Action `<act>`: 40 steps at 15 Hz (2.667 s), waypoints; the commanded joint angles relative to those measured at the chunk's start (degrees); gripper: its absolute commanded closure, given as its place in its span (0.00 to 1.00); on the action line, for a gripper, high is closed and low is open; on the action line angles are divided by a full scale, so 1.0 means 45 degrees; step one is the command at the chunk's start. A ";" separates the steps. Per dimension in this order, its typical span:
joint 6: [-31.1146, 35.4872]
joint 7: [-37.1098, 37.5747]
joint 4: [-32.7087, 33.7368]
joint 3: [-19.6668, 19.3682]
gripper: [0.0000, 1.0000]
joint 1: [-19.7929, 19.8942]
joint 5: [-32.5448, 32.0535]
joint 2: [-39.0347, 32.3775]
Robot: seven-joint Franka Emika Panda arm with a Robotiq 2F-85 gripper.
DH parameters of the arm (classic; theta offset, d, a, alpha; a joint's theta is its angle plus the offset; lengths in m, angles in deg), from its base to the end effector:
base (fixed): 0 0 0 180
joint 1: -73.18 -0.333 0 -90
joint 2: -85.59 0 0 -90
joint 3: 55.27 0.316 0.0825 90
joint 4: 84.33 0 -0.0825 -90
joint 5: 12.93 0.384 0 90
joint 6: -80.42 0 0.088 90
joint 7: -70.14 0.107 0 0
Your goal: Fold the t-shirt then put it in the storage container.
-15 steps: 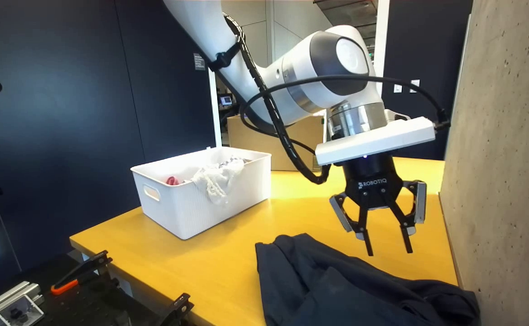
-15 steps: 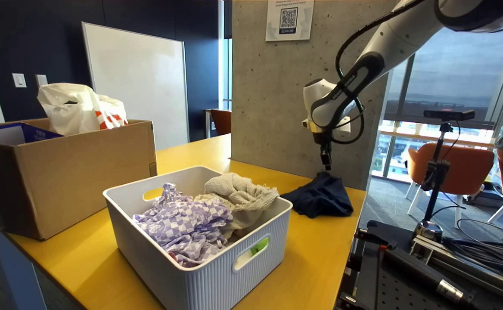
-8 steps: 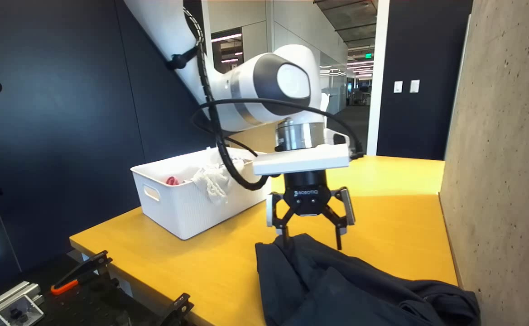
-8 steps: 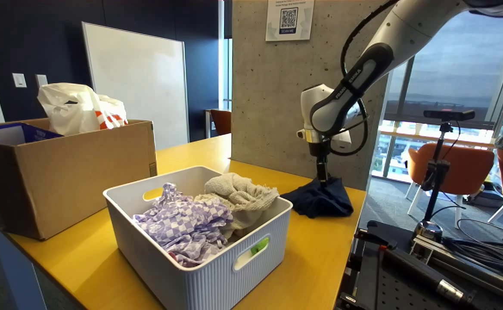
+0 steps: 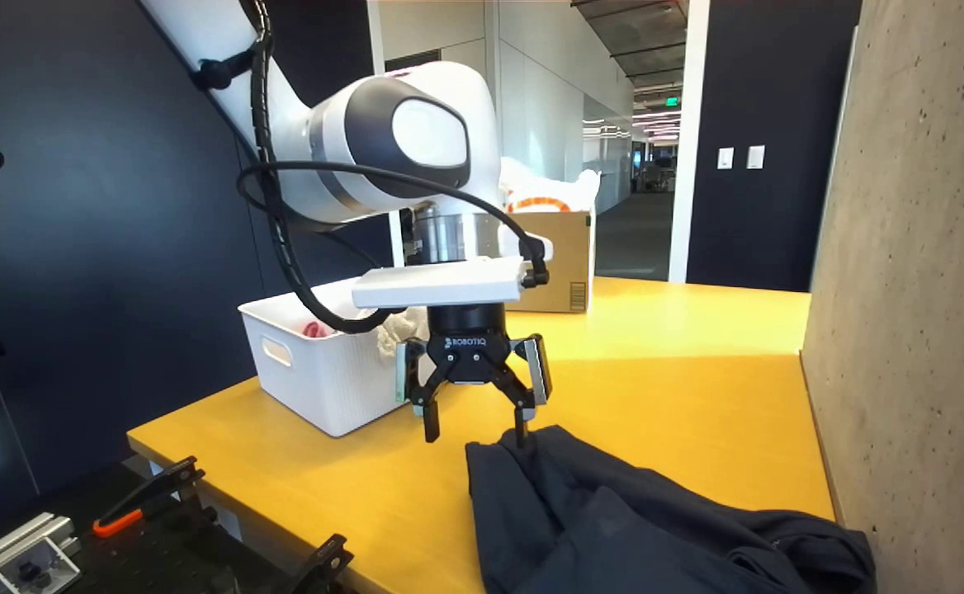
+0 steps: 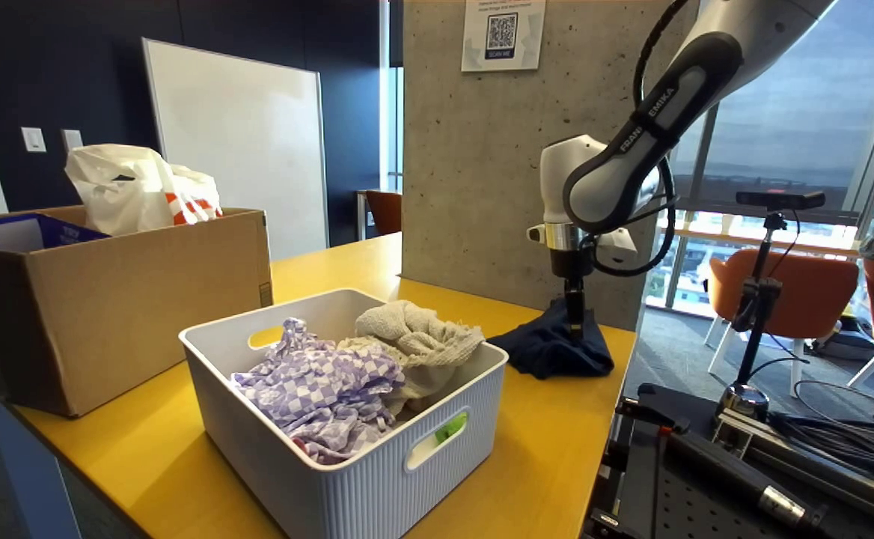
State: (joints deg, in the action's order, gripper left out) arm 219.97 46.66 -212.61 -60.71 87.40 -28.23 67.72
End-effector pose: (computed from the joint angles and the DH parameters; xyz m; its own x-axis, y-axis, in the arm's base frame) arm 0.5017 -0.1808 0.2199 0.9449 0.2643 -0.1932 0.2880 -0.9516 0.1072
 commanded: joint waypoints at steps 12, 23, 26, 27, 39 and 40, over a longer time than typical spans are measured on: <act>0.0349 -0.0114 0.1783 0.0473 0.00 -0.0729 0.0291 -0.2432; 0.0469 0.0424 0.2103 0.0321 0.58 -0.0794 0.0149 -0.3222; 0.0446 0.0466 0.2138 0.0339 0.80 -0.0831 0.0148 -0.3276; 0.0437 0.0451 0.2170 0.0360 0.88 -0.0836 0.0155 -0.3311; -0.0851 0.1007 0.4020 0.1307 0.99 -0.2961 -0.0115 -0.3057; -0.0875 0.1082 0.3996 0.1323 0.99 -0.3129 -0.0156 -0.2855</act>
State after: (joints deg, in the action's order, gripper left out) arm 218.56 50.26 -196.44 -55.23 75.21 -28.08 53.62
